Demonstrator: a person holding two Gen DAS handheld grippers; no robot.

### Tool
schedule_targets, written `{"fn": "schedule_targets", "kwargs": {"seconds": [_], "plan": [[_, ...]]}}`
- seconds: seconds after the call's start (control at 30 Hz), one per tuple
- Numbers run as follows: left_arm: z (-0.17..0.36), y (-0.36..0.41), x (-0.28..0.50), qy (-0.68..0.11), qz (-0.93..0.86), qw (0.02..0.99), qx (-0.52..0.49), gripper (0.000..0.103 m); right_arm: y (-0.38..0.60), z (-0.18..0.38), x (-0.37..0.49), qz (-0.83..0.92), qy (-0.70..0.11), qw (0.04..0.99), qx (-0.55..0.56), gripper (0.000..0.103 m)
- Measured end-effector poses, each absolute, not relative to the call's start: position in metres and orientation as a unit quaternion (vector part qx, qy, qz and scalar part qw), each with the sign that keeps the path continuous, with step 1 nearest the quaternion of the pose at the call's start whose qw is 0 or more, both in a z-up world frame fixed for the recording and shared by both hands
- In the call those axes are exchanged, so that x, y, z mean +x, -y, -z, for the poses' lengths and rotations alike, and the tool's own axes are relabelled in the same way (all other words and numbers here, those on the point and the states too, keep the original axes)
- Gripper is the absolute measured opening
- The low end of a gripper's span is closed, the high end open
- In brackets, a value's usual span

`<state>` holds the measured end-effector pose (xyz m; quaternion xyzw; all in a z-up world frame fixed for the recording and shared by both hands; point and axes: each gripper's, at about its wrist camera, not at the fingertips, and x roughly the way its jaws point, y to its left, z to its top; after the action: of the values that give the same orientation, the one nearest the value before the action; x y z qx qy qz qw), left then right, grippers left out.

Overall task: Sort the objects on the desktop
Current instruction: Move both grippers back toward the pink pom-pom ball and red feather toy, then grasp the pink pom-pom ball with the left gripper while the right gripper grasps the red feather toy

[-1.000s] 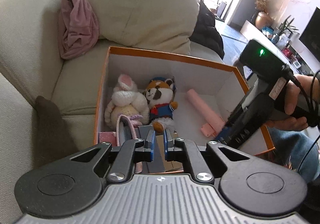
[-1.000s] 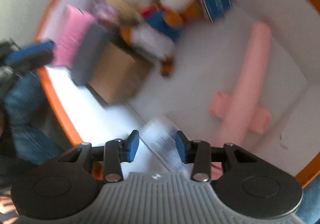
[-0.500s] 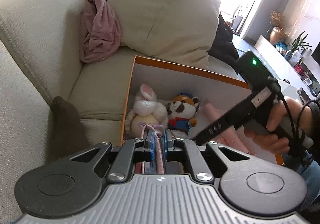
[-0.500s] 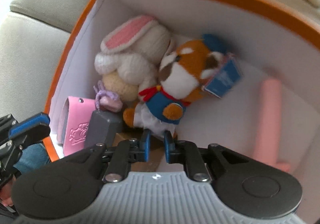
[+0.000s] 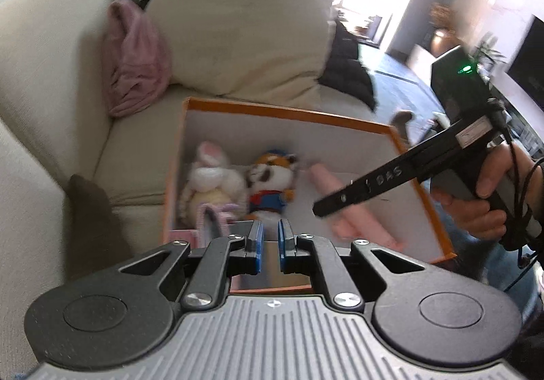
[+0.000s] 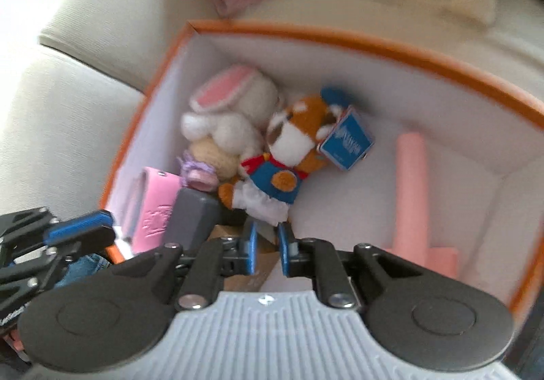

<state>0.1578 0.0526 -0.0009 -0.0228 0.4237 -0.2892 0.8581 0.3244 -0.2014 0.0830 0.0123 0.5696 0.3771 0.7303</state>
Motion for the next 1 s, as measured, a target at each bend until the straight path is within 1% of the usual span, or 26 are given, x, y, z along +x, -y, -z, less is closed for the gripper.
{"fn": "schedule_targets", "kwargs": {"seconds": [0.03,0.07,0.1,0.13,0.17,0.2,0.23,0.27,0.3,0.33,0.37,0.4,0.43,0.5,0.53,0.7,0.8,1.0], "plan": [[-0.004,-0.049,0.152,-0.419,0.297,0.858,-0.017,0.008,0.208,-0.095,0.315,-0.380,-0.546,0.746,0.013,0.023],[-0.008,-0.045,0.146,-0.413,0.305,0.858,-0.012,0.009,0.214,-0.106,0.289,-0.382,-0.527,0.759,0.013,0.024],[-0.013,-0.041,0.140,-0.408,0.311,0.858,-0.008,0.012,0.233,-0.114,0.280,-0.383,-0.508,0.772,0.014,0.024],[-0.017,-0.039,0.133,-0.403,0.316,0.859,-0.006,0.019,0.241,-0.122,0.268,-0.381,-0.489,0.784,0.018,0.025],[-0.021,-0.036,0.125,-0.399,0.322,0.858,-0.002,0.022,0.248,-0.119,0.256,-0.378,-0.475,0.794,0.024,0.025],[-0.023,-0.033,0.118,-0.398,0.326,0.857,0.004,0.029,0.256,-0.117,0.249,-0.374,-0.465,0.802,0.029,0.028],[-0.025,-0.031,0.111,-0.397,0.329,0.857,0.011,0.032,0.263,-0.116,0.236,-0.366,-0.456,0.811,0.034,0.032],[-0.026,-0.028,0.103,-0.397,0.331,0.856,0.019,0.034,0.272,-0.113,0.225,-0.357,-0.446,0.820,0.036,0.033],[-0.026,-0.026,0.095,-0.398,0.331,0.855,0.027,0.040,0.282,-0.115,0.217,-0.347,-0.438,0.829,0.034,0.034],[-0.025,-0.024,0.088,-0.399,0.332,0.854,0.033,0.051,0.282,-0.112,0.203,-0.336,-0.428,0.838,0.029,0.036],[-0.024,-0.023,0.080,-0.401,0.334,0.852,0.039,0.056,0.290,-0.110,0.190,-0.324,-0.420,0.847,0.026,0.039],[-0.021,-0.021,0.071,-0.404,0.337,0.849,0.045,0.058,0.298,-0.108,0.176,-0.312,-0.413,0.855,0.022,0.046],[-0.017,-0.020,0.065,-0.408,0.340,0.846,0.049,0.058,0.305,-0.102,0.167,-0.305,-0.408,0.860,0.018,0.050],[-0.007,-0.016,0.051,-0.421,0.341,0.838,0.063,0.061,0.316,-0.095,0.143,-0.291,-0.404,0.867,0.009,0.052],[-0.001,-0.013,0.046,-0.426,0.340,0.836,0.070,0.063,0.318,-0.089,0.133,-0.284,-0.405,0.869,0.002,0.057],[0.035,0.000,0.029,-0.459,0.323,0.821,0.106,0.064,0.322,-0.056,0.094,-0.247,-0.421,0.872,-0.049,0.060],[0.054,0.006,0.020,-0.463,0.310,0.822,0.119,0.065,0.320,-0.040,0.082,-0.228,-0.420,0.876,-0.073,0.068],[0.080,0.013,0.009,-0.459,0.293,0.829,0.125,0.066,0.327,-0.029,0.085,-0.218,-0.424,0.878,-0.053,0.069]]}}
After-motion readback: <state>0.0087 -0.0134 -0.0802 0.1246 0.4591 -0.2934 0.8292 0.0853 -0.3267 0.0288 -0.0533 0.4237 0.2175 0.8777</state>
